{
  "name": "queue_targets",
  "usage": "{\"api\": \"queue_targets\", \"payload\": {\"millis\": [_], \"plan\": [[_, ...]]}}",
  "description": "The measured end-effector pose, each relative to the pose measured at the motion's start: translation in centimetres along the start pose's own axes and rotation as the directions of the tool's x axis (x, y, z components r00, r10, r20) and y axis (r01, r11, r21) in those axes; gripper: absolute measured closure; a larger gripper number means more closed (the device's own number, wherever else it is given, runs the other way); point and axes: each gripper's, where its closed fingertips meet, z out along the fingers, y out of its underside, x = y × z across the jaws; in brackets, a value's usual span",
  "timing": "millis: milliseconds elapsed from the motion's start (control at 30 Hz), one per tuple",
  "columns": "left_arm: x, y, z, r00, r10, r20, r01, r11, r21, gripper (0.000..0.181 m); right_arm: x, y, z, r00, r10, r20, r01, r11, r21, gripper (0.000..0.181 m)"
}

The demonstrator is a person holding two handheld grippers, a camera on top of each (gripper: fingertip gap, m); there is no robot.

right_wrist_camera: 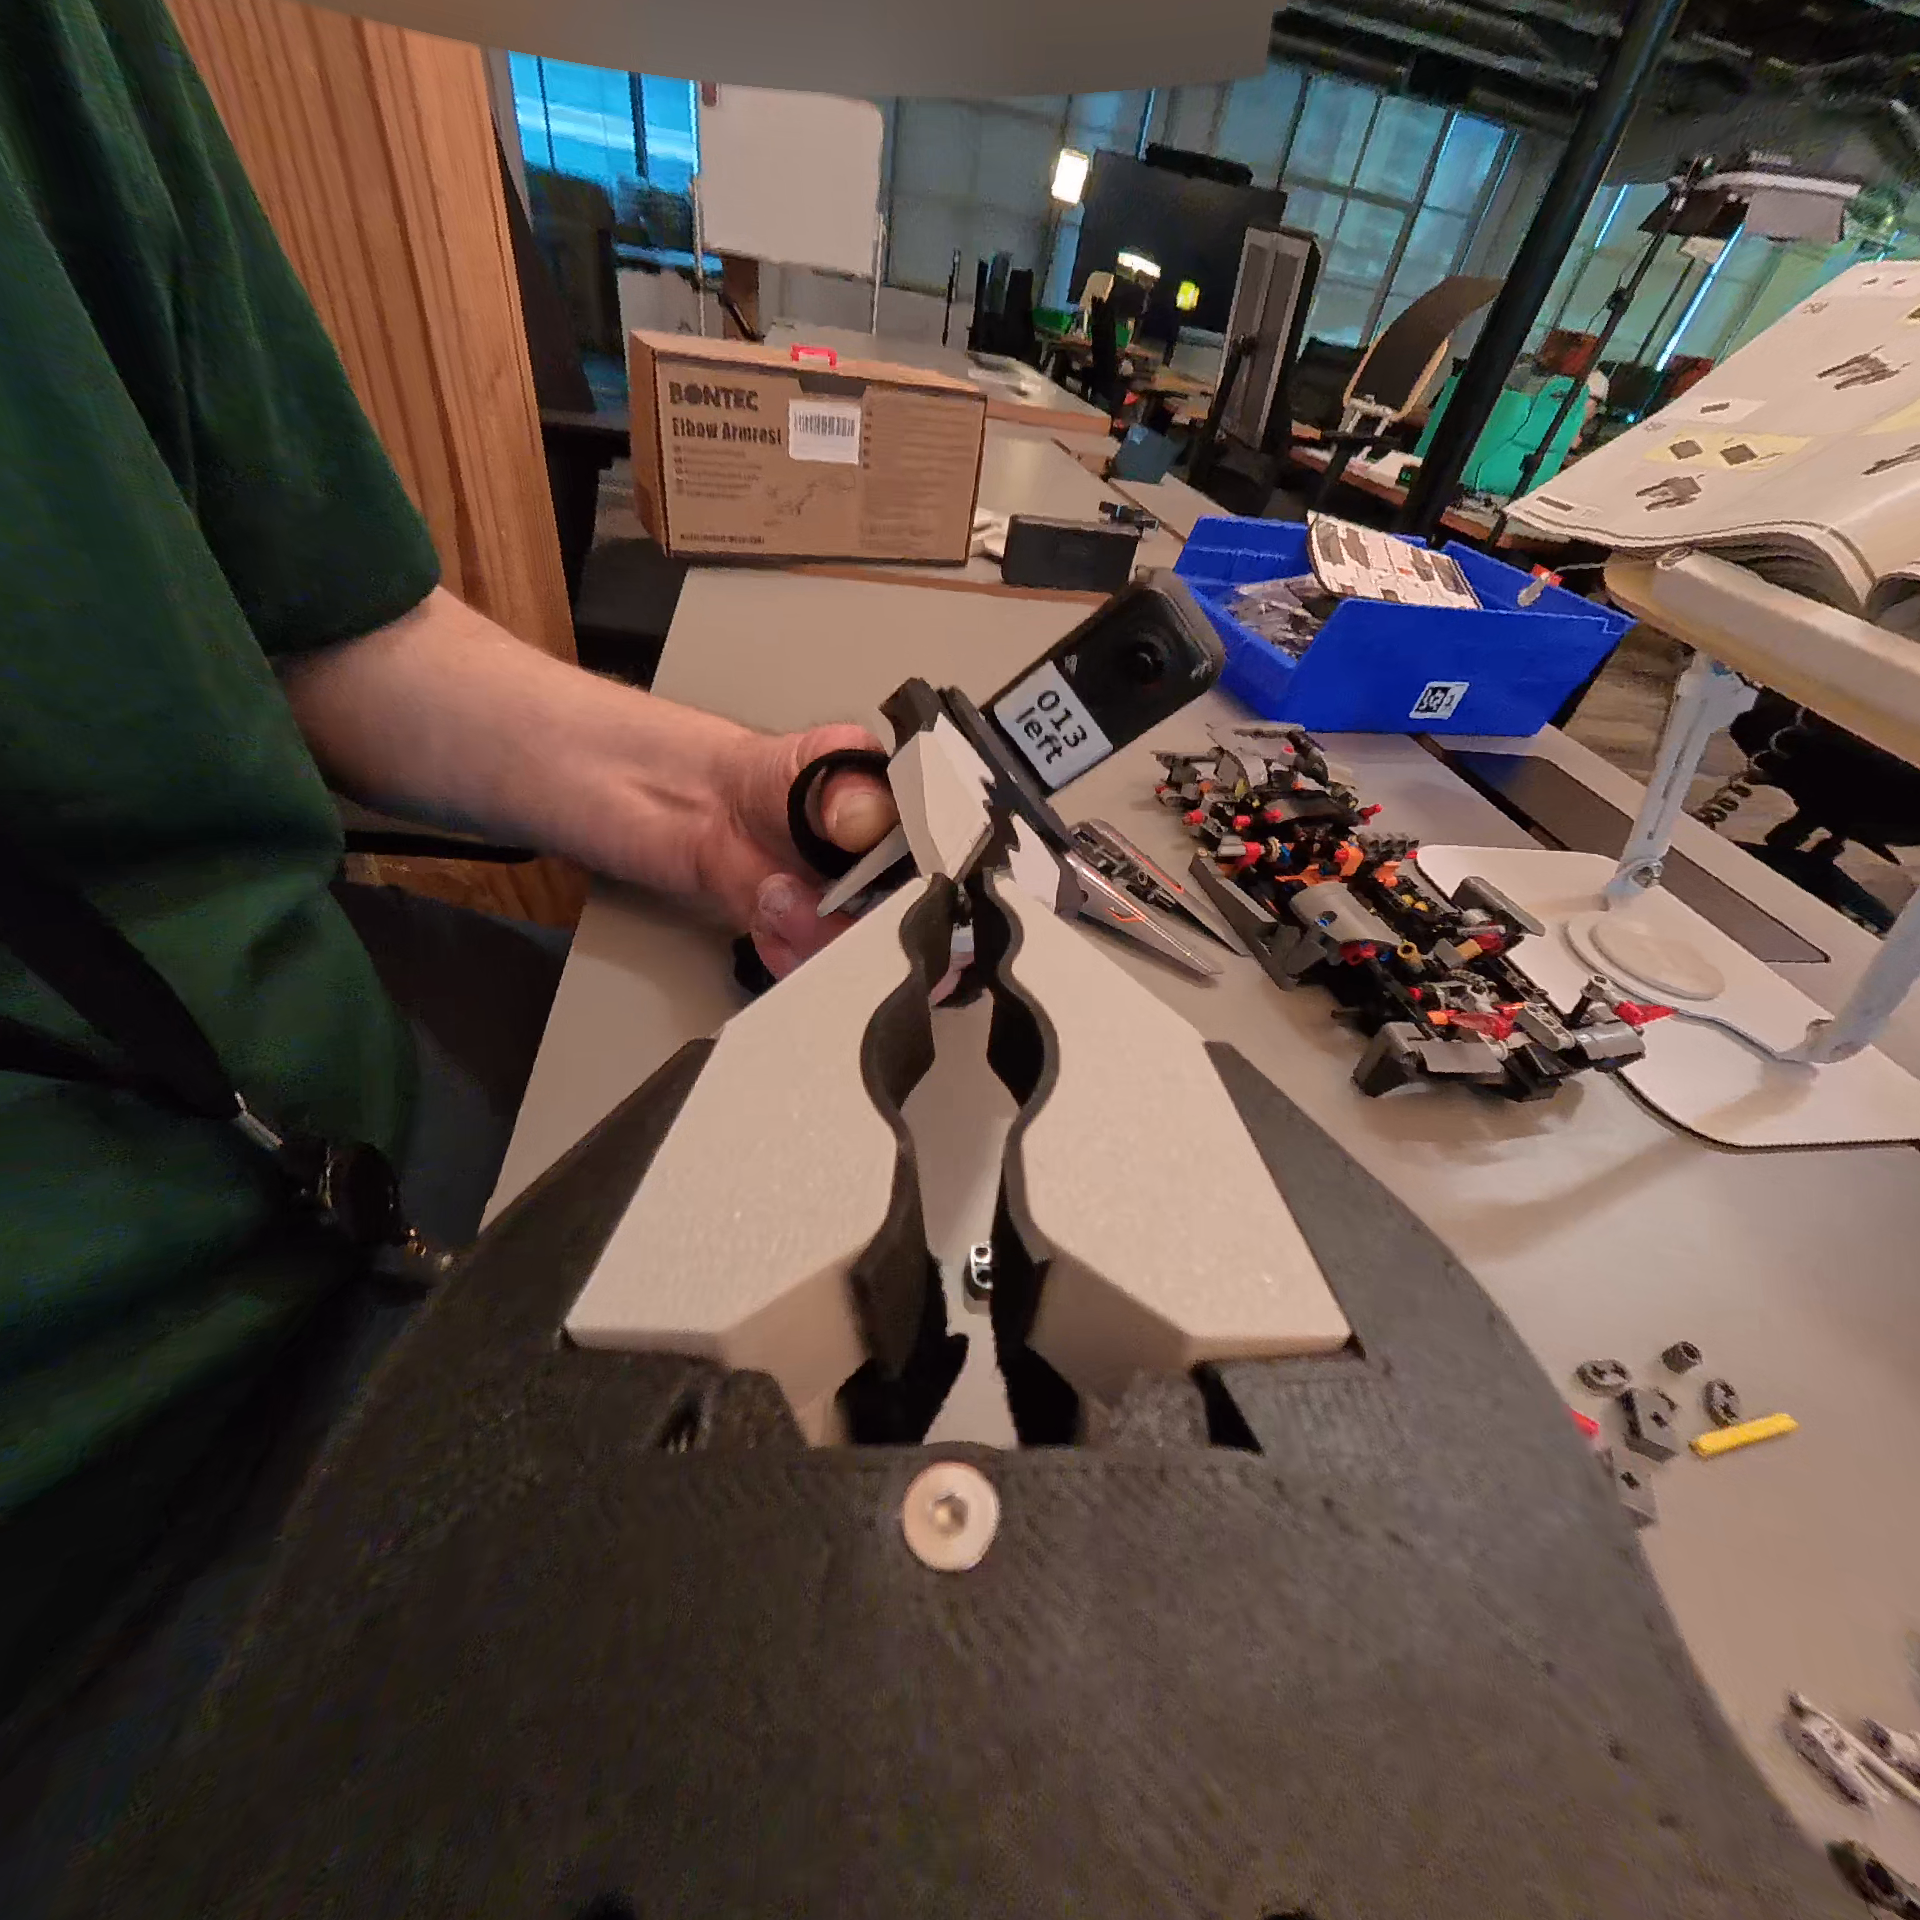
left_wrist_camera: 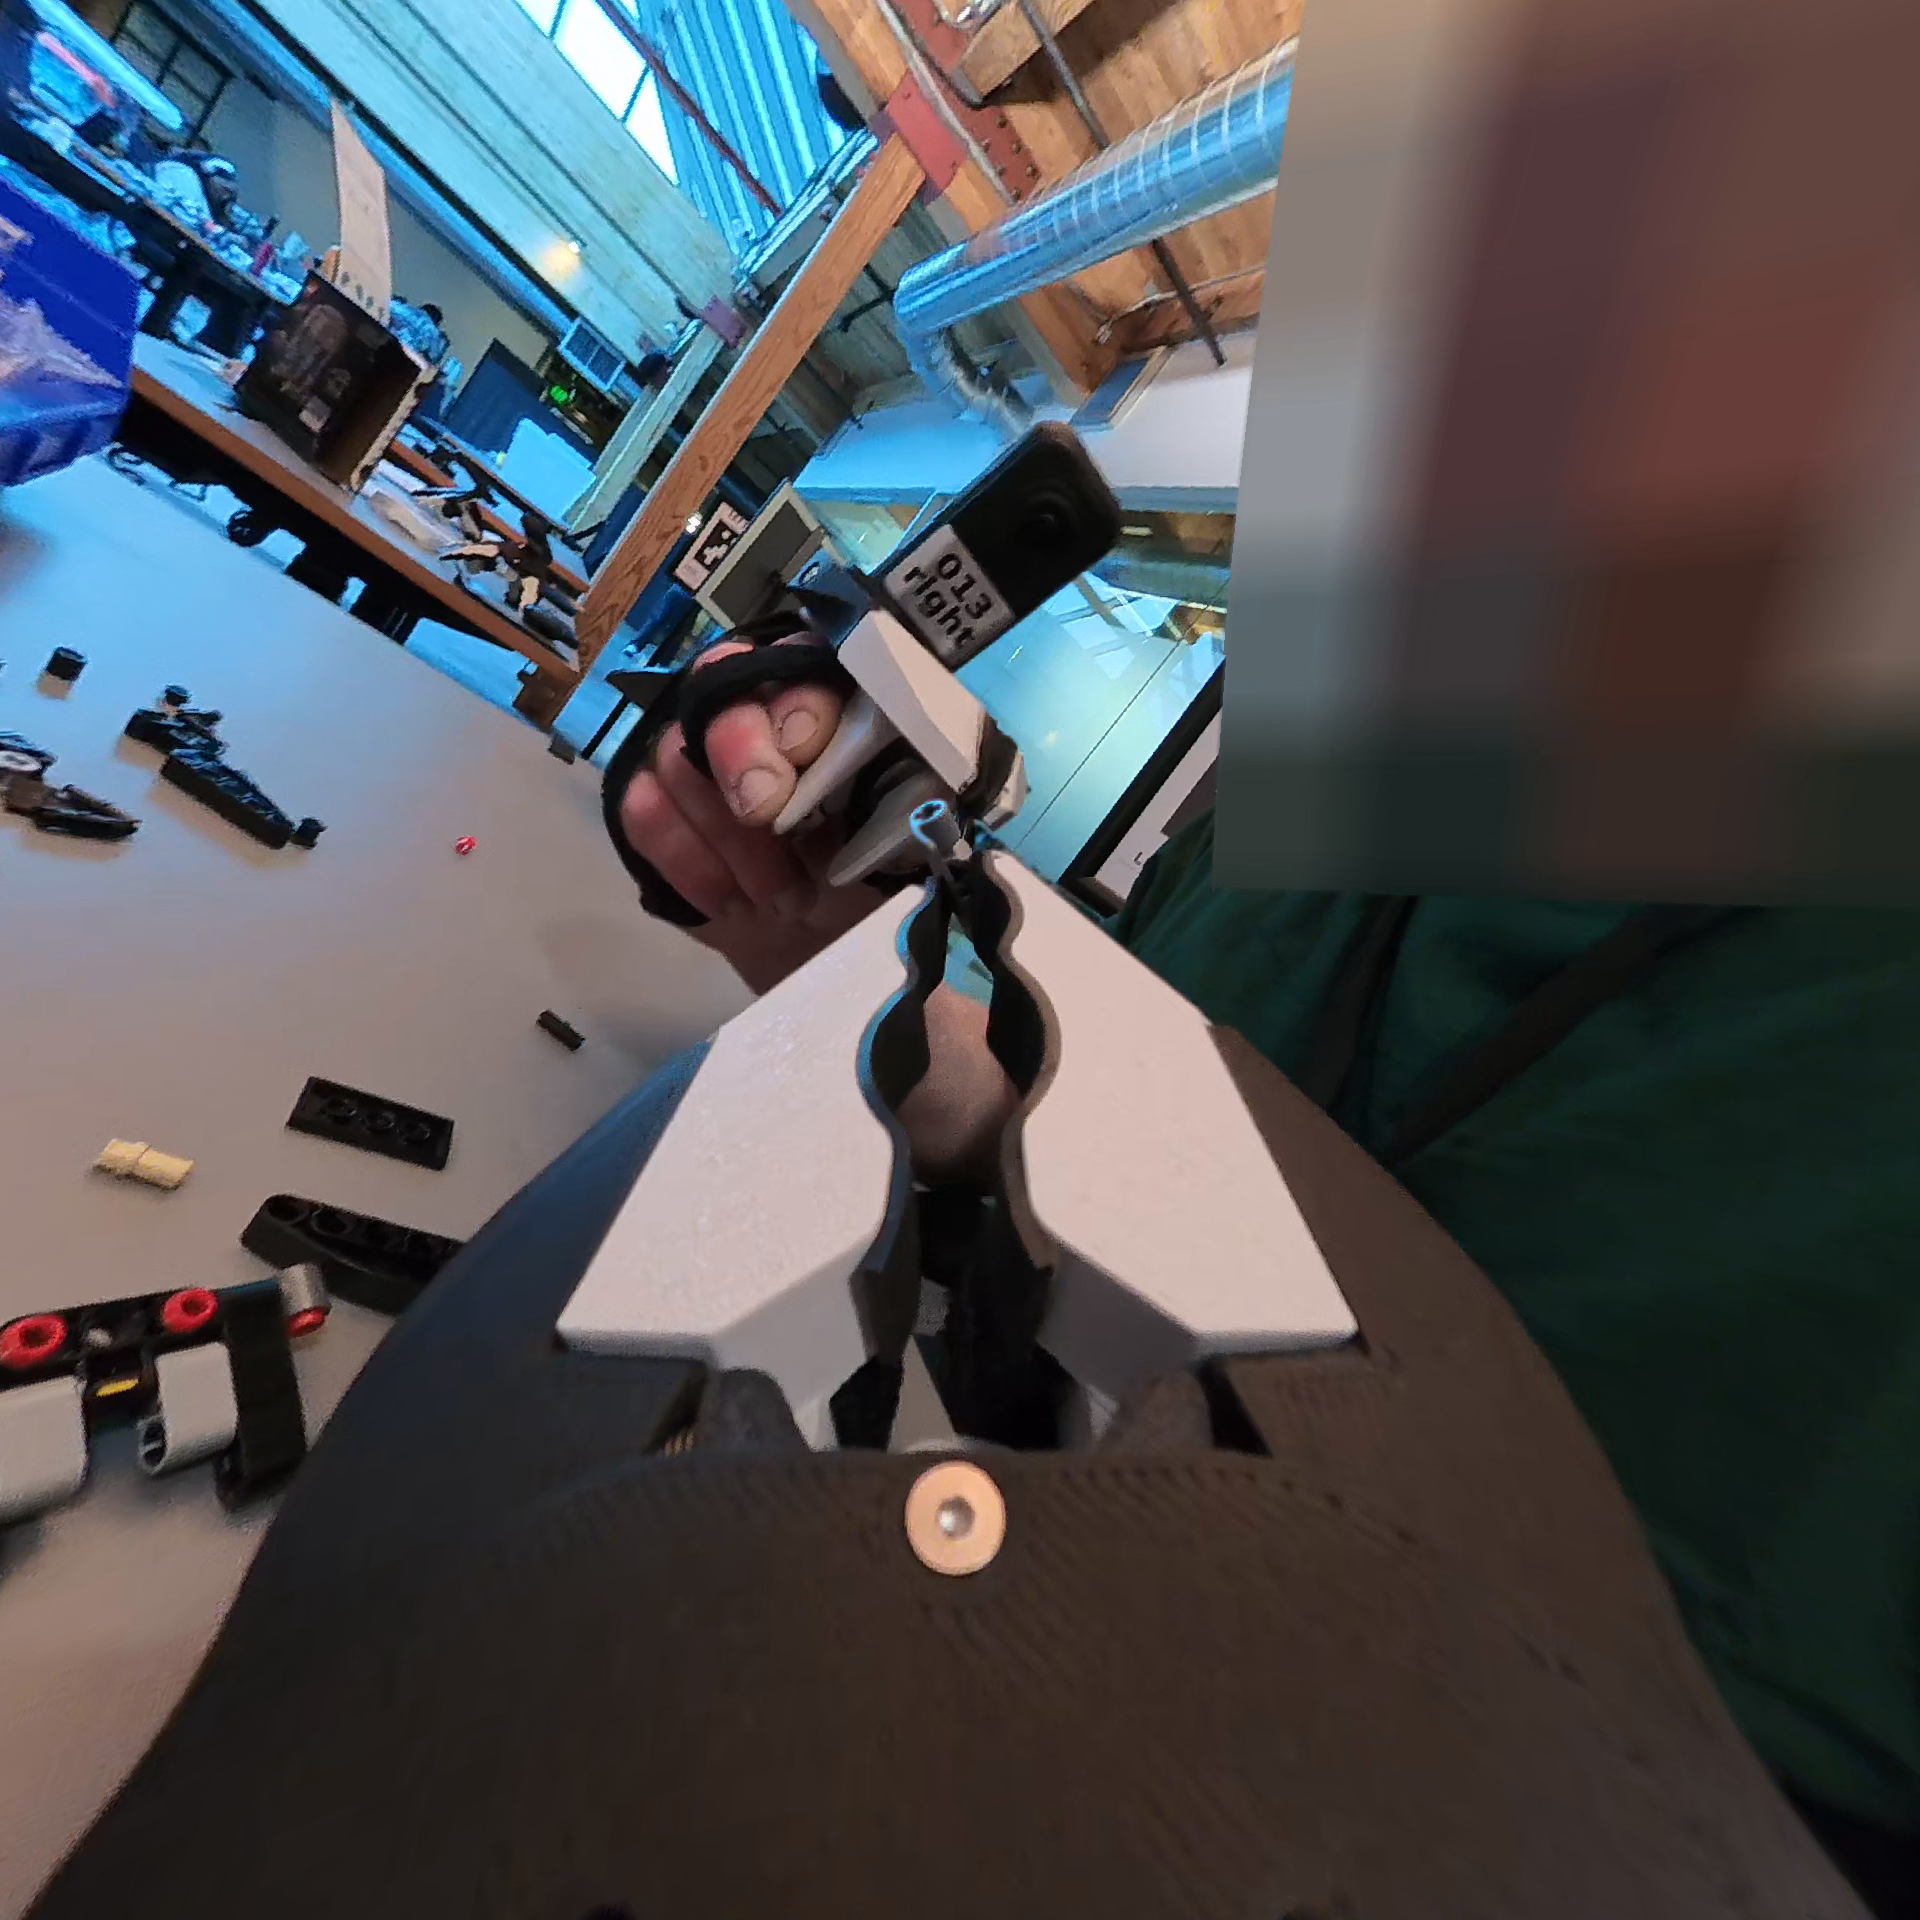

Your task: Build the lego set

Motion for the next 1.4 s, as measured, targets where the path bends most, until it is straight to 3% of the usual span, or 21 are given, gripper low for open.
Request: {"api": "queue_targets", "payload": {"millis": [300, 733, 1033, 1233, 1400], "plan": [[1.2, -0.7, 1.1, 0.991, 0.002, -0.130, 0.010, 0.996, 0.087, 0.179, -0.2, -1.3, -0.6, 0.998, 0.045, 0.035, -0.050, 0.990, 0.129, 0.180], [1.1, -0.7, 1.2, 0.995, 0.009, -0.102, 0.000, 0.996, 0.087, 0.179, -0.1, -1.2, -0.6, 0.996, 0.068, 0.052, -0.074, 0.988, 0.135, 0.180], [2.3, -1.4, 0.7, 0.988, 0.153, 0.003, -0.153, 0.988, 0.037, 0.177, -0.1, -2.5, 0.2, 0.996, 0.076, 0.046, -0.079, 0.994, 0.075, 0.179], [2.8, -1.9, 0.1, 0.949, 0.288, 0.125, -0.294, 0.955, 0.031, 0.177, 1.0, -3.5, 0.6, 0.993, 0.092, -0.072, -0.090, 0.995, 0.040, 0.162], [2.7, -3.7, -0.9, 0.912, 0.326, 0.250, -0.359, 0.928, 0.099, 0.177, 2.3, -2.9, 1.1, 0.967, 0.050, -0.251, -0.070, 0.995, -0.071, 0.145]]}}
